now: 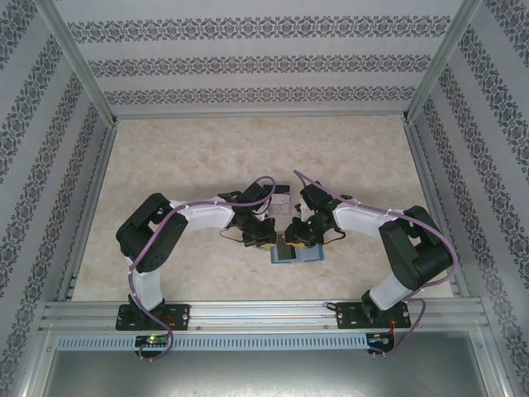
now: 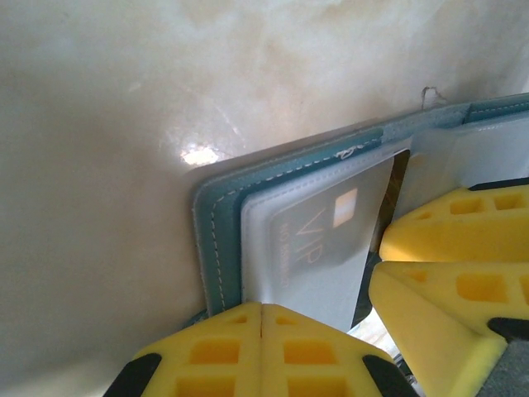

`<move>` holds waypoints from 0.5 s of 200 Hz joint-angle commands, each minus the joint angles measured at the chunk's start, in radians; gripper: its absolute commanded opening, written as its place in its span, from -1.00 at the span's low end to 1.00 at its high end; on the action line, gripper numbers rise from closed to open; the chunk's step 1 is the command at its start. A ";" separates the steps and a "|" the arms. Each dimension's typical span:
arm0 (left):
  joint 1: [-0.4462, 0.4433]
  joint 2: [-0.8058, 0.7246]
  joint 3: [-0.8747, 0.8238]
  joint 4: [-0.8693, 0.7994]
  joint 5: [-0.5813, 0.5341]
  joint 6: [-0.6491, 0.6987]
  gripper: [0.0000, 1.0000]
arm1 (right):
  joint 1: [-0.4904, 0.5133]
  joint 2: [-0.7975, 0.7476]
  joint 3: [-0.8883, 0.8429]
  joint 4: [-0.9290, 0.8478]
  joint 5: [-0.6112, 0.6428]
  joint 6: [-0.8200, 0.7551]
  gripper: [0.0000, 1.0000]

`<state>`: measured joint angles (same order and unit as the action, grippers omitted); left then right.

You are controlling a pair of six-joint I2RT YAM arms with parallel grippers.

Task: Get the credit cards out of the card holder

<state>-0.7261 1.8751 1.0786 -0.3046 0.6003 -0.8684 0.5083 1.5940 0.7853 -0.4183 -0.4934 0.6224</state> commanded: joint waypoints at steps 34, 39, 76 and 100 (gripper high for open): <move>0.002 -0.006 0.045 -0.076 -0.005 0.028 -0.98 | 0.013 -0.031 0.028 -0.109 0.101 -0.026 -0.42; 0.002 -0.007 0.049 -0.078 -0.004 0.029 -0.98 | 0.013 -0.035 0.029 -0.110 0.101 -0.027 -0.41; -0.008 -0.013 0.078 -0.064 0.019 0.022 -0.98 | 0.013 -0.055 0.032 -0.105 0.089 -0.017 -0.38; -0.022 0.002 0.088 -0.056 0.029 0.016 -0.97 | 0.013 -0.058 0.029 -0.096 0.076 -0.012 -0.38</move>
<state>-0.7311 1.8751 1.1404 -0.3447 0.6056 -0.8639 0.5152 1.5581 0.8013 -0.4973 -0.4263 0.6136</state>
